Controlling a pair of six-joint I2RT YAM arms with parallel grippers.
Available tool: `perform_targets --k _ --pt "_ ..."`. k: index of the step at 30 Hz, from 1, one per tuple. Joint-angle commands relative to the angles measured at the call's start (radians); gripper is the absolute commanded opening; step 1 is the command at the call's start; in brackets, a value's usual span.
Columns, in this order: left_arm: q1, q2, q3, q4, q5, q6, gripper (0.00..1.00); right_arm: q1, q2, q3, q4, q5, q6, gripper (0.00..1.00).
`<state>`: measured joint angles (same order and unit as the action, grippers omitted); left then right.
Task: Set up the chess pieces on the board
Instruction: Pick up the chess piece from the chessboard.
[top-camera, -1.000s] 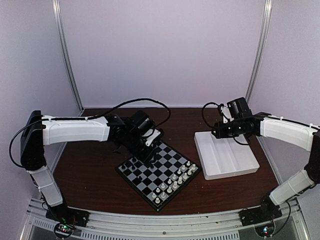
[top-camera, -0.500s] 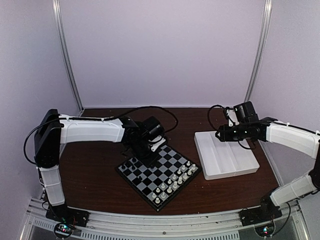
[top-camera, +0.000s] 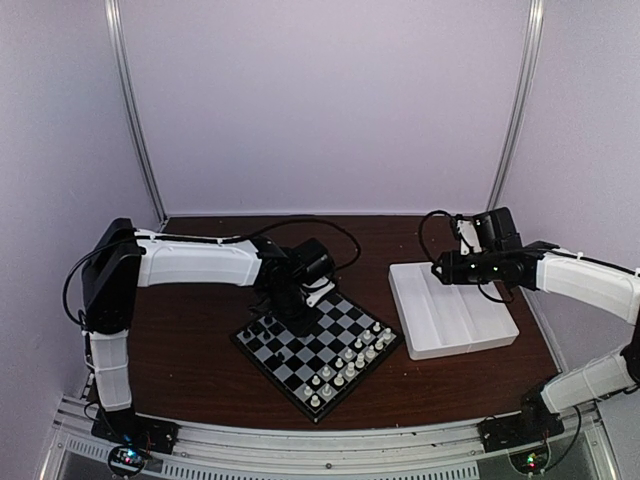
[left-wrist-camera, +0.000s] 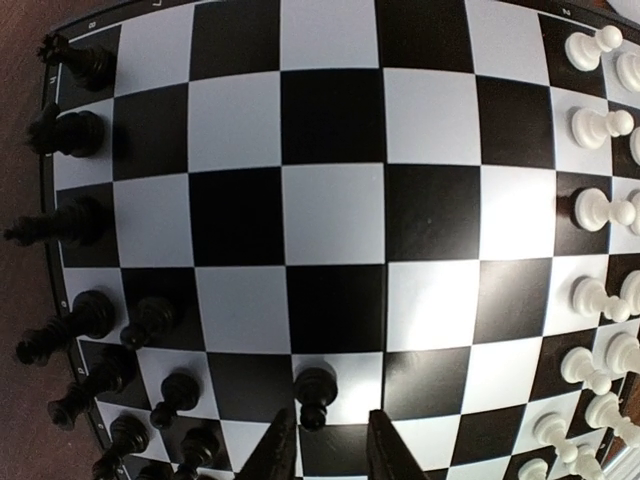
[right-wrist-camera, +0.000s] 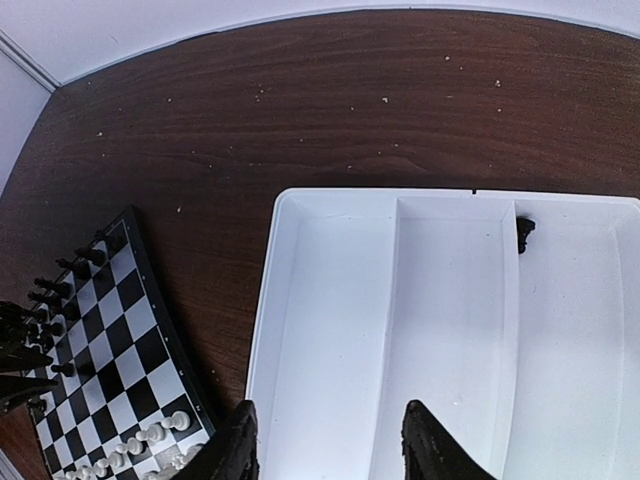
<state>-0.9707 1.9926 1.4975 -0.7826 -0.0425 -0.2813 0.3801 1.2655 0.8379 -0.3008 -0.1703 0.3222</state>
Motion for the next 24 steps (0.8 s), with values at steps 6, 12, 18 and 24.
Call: perform_targets --k 6,12,18,24 --pt "-0.003 0.029 0.041 -0.012 -0.028 0.018 0.24 -0.013 -0.007 -0.014 0.055 -0.04 0.011 0.49" --pt "-0.003 0.046 0.058 -0.03 -0.04 0.027 0.22 -0.017 0.01 -0.017 0.076 -0.064 0.015 0.5" --pt "-0.004 0.048 0.071 -0.048 -0.053 0.032 0.04 -0.022 0.019 -0.025 0.091 -0.07 0.017 0.49" --pt "-0.003 0.048 0.115 -0.088 -0.06 0.037 0.0 -0.033 0.026 -0.029 0.096 -0.076 0.015 0.49"
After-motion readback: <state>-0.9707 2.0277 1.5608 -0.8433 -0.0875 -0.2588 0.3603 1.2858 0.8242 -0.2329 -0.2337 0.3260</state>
